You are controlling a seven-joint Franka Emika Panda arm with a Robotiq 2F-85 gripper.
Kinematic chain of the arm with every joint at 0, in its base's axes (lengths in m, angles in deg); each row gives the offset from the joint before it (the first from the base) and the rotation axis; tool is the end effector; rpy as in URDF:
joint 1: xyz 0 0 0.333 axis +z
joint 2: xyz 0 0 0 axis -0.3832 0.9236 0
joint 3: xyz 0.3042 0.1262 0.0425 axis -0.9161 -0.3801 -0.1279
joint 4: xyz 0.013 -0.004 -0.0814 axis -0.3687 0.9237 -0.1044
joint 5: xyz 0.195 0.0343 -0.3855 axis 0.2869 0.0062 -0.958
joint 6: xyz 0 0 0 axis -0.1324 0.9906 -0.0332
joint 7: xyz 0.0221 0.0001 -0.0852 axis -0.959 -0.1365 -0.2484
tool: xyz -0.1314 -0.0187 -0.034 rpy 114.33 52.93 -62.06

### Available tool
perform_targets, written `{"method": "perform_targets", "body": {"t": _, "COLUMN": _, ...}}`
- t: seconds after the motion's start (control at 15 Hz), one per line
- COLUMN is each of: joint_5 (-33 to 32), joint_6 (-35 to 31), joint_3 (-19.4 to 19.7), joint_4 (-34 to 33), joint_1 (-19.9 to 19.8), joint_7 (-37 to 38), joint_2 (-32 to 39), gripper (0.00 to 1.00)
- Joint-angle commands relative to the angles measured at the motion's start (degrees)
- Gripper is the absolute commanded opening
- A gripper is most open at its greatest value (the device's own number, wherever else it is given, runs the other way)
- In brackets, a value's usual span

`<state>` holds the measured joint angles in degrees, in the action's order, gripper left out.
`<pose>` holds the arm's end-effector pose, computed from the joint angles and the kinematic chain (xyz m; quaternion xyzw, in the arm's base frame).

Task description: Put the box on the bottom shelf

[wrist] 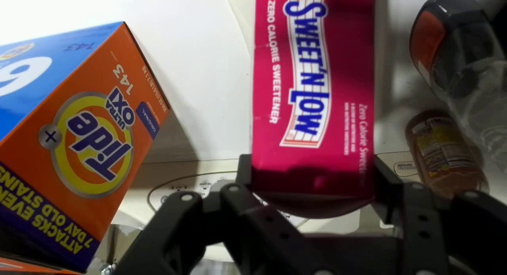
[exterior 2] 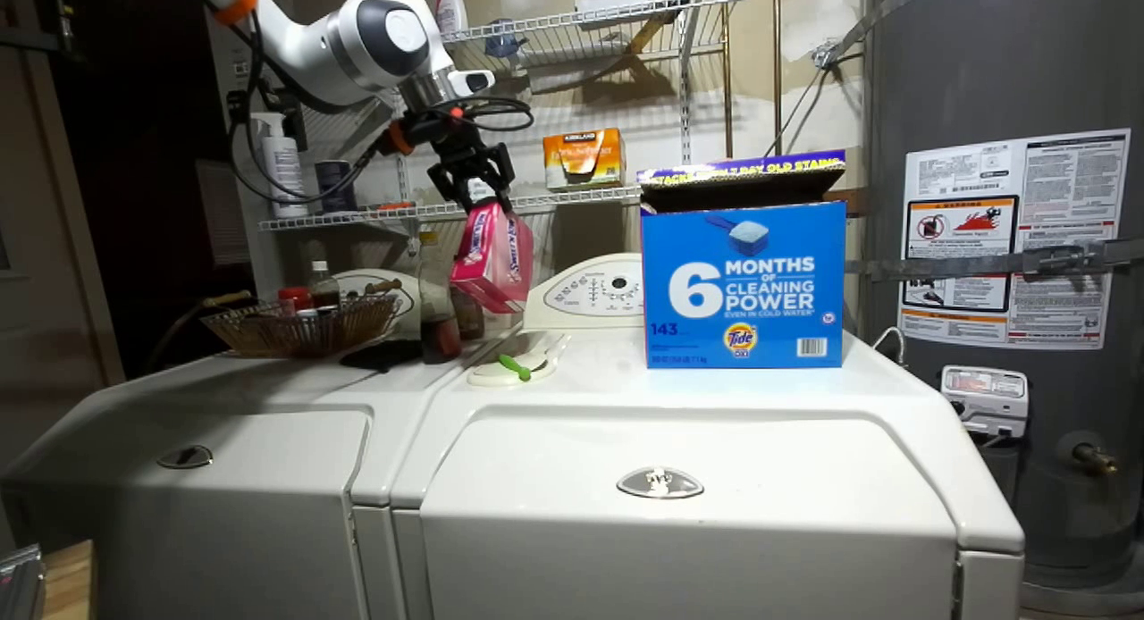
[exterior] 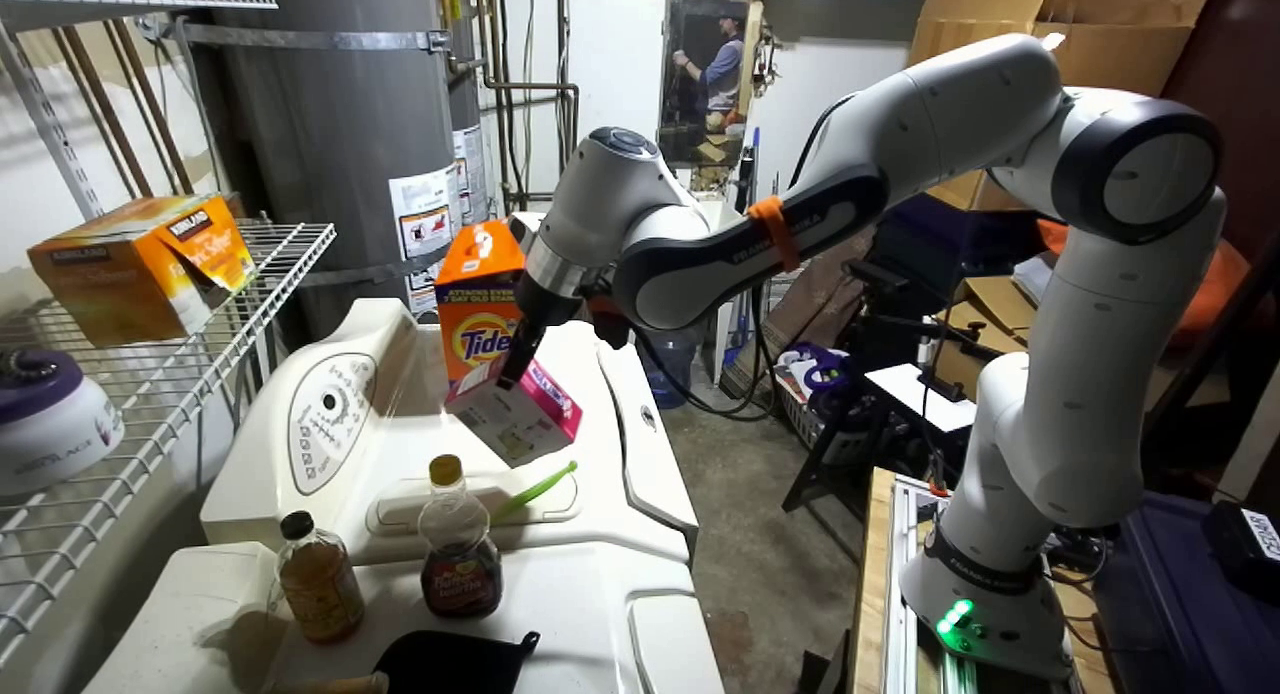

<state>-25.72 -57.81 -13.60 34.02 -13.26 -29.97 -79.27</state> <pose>0.6259 0.1874 0.4410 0.9539 0.1833 0.2361 0.0278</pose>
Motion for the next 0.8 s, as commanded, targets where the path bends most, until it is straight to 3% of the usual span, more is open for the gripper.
{"method": "perform_targets", "body": {"t": 0.0, "joint_5": -1.67, "joint_6": 0.99, "joint_3": -0.34, "joint_4": -1.27, "joint_1": 0.34, "joint_7": 1.08, "joint_2": -0.22, "gripper": 0.44}}
{"method": "perform_targets", "body": {"t": 0.33, "joint_5": 1.55, "joint_6": -1.5, "joint_3": -1.08, "joint_4": -0.09, "joint_1": 0.43, "joint_7": -2.45, "joint_2": -1.52, "gripper": 0.44}}
{"method": "perform_targets", "body": {"t": 0.4, "joint_5": 0.28, "joint_6": -0.4, "joint_3": -0.71, "joint_4": -0.62, "joint_1": 0.26, "joint_7": -0.66, "joint_2": -0.1, "gripper": 0.69}}
{"method": "perform_targets", "body": {"t": 0.73, "joint_5": 0.38, "joint_6": -0.89, "joint_3": -1.01, "joint_4": -0.62, "joint_1": 0.43, "joint_7": -1.14, "joint_2": -0.54, "gripper": 0.69}}
